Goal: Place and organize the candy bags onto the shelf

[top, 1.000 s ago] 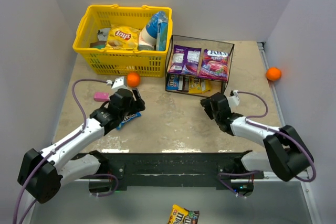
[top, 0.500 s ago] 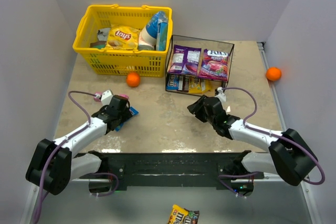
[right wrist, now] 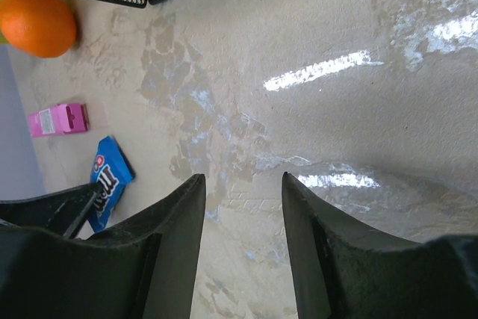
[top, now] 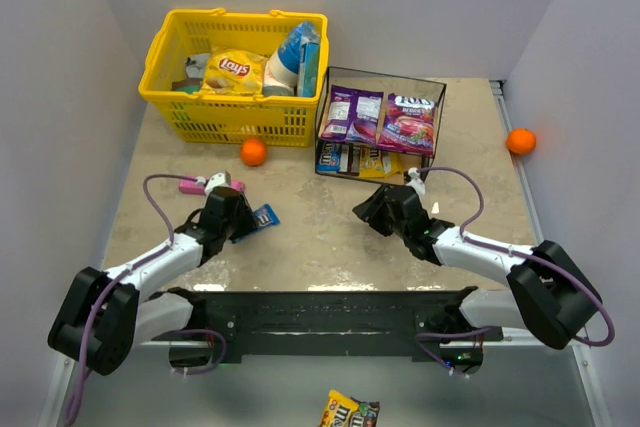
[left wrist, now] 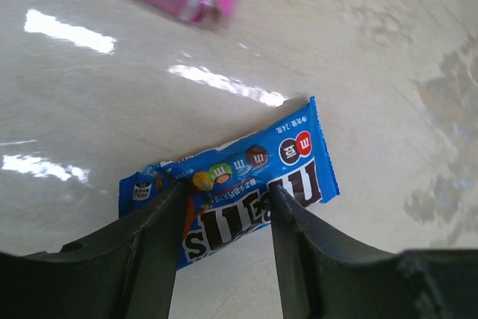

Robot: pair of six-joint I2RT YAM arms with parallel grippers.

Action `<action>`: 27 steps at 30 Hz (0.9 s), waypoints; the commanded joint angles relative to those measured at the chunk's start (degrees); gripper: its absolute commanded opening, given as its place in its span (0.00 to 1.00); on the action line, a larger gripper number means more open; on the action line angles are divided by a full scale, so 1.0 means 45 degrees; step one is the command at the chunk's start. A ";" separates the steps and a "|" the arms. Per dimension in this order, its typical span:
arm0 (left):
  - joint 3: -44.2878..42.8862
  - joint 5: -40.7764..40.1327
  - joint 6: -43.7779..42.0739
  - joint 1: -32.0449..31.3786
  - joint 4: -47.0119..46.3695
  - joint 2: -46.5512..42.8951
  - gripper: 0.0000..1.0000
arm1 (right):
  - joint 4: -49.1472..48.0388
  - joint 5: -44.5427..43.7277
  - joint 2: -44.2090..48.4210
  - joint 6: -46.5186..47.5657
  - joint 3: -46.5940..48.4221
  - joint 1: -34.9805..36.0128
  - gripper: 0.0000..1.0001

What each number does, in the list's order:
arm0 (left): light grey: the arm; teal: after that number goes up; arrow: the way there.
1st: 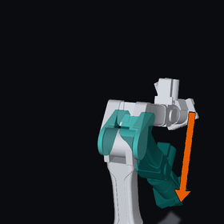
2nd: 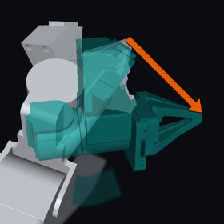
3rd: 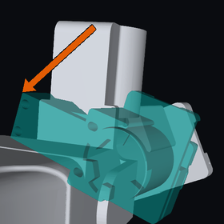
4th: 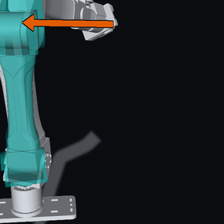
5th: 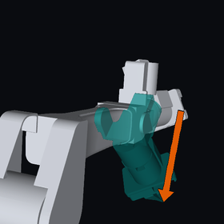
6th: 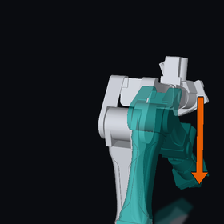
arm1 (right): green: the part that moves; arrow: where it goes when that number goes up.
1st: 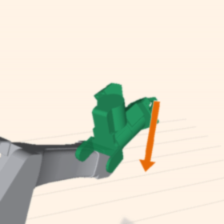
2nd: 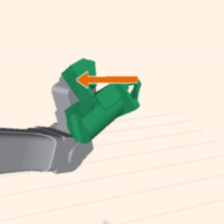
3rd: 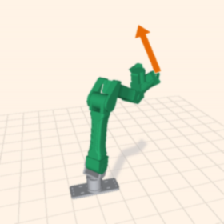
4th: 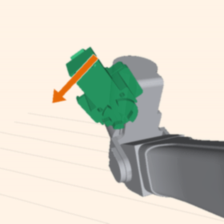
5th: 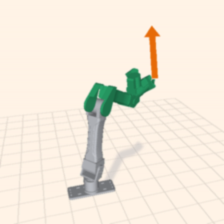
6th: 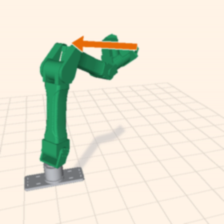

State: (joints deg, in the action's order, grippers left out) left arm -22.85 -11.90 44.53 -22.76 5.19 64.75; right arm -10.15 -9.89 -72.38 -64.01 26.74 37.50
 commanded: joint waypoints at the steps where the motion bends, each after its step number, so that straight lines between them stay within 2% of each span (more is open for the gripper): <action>1: 0.0430 0.3463 -0.1438 -0.0779 -0.1583 0.0045 0.52 | -0.0068 0.0380 0.0245 0.0493 0.0307 0.0027 0.49; 5: 0.0254 0.3932 -0.1829 -0.2436 -0.2148 0.0005 0.52 | -0.0028 0.1159 -0.0204 0.1350 0.0736 0.0047 0.50; 8: 0.0079 0.5142 -0.2395 -0.3219 -0.2968 0.0549 0.53 | -0.0243 0.2056 -0.0846 0.1936 0.0990 0.0046 0.51; 11: -0.0292 0.5301 -0.2786 -0.3787 -0.3049 0.1116 0.53 | -0.0673 0.3091 -0.1529 0.2445 0.1127 0.0046 0.51; 15: -0.0780 0.4135 -0.2768 -0.3965 -0.2328 0.1041 0.53 | -0.1551 0.4712 -0.2466 0.3109 0.1244 0.0085 0.55; 21: -0.1211 0.2022 -0.2163 -0.3965 -0.0647 -0.0656 0.54 | -0.1728 0.5362 -0.3699 0.4340 0.2103 0.0533 0.56; 24: -0.1153 0.1688 -0.1773 -0.3984 -0.0158 -0.1536 0.56 | -0.1865 0.5537 -0.4420 0.4868 0.2591 0.0710 0.56; 27: -0.0900 0.2250 -0.1460 -0.3965 -0.0274 -0.1811 0.56 | -0.2001 0.5791 -0.4949 0.5142 0.3041 0.0827 0.56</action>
State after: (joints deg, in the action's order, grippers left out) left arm -26.17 -1.30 35.40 -40.53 2.70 58.15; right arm -16.40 13.15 -92.42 -45.25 37.04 40.40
